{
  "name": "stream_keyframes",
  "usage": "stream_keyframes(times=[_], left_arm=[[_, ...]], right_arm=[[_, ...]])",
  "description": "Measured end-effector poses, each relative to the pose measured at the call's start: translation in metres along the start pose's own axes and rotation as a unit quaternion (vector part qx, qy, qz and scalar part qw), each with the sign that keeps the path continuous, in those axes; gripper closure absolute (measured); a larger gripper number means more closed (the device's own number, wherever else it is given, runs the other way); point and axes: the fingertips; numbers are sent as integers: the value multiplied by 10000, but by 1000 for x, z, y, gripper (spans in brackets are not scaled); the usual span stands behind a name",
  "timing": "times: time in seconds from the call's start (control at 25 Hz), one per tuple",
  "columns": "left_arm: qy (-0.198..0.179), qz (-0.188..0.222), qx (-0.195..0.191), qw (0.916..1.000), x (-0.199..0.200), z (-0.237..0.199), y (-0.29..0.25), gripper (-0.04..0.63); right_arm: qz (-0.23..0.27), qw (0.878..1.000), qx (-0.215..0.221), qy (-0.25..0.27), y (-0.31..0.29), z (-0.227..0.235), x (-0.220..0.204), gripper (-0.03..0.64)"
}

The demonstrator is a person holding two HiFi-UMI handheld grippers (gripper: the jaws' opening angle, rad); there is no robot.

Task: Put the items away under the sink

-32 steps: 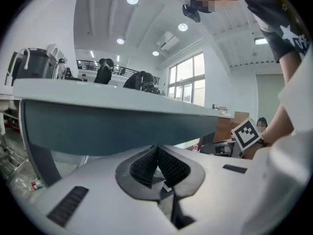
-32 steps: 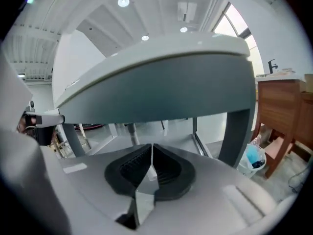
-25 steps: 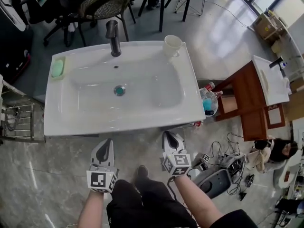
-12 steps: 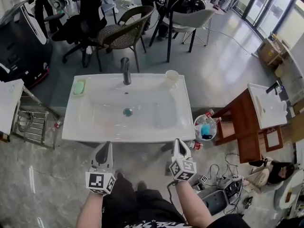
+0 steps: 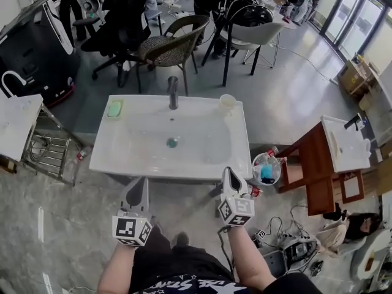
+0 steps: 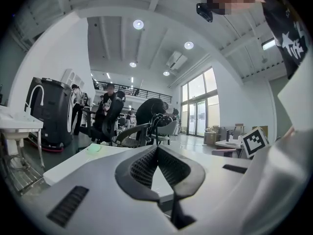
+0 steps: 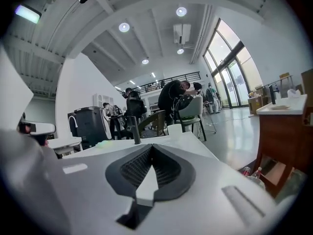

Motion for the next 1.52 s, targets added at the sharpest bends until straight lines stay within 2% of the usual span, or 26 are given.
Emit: stream_keyframes(times=[0.28, 0.6, 0.88, 1.2, 1.52], left_arm=[[67, 53, -217, 9997, 3, 8, 4, 586], [139, 64, -399, 9991, 0, 0, 25, 586], [255, 170, -413, 9987, 2, -5, 72, 586], [258, 349, -468, 9980, 15, -4, 137, 586], [181, 427, -583, 9972, 20, 3, 202, 586]], right_arm=[[46, 9997, 223, -4, 30, -14, 0, 614], [60, 10000, -67, 16, 61, -22, -5, 614], [325, 9994, 117, 94, 100, -68, 4, 614], [58, 9996, 199, 179, 153, -111, -21, 615], [104, 9987, 394, 310, 203, -160, -28, 615]])
Point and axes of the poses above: the fingertips, and each gripper's own axes: y backward along the fingers, z to its right, x out of its top, and after that the axes turned 10 degrees about -y, right-handed
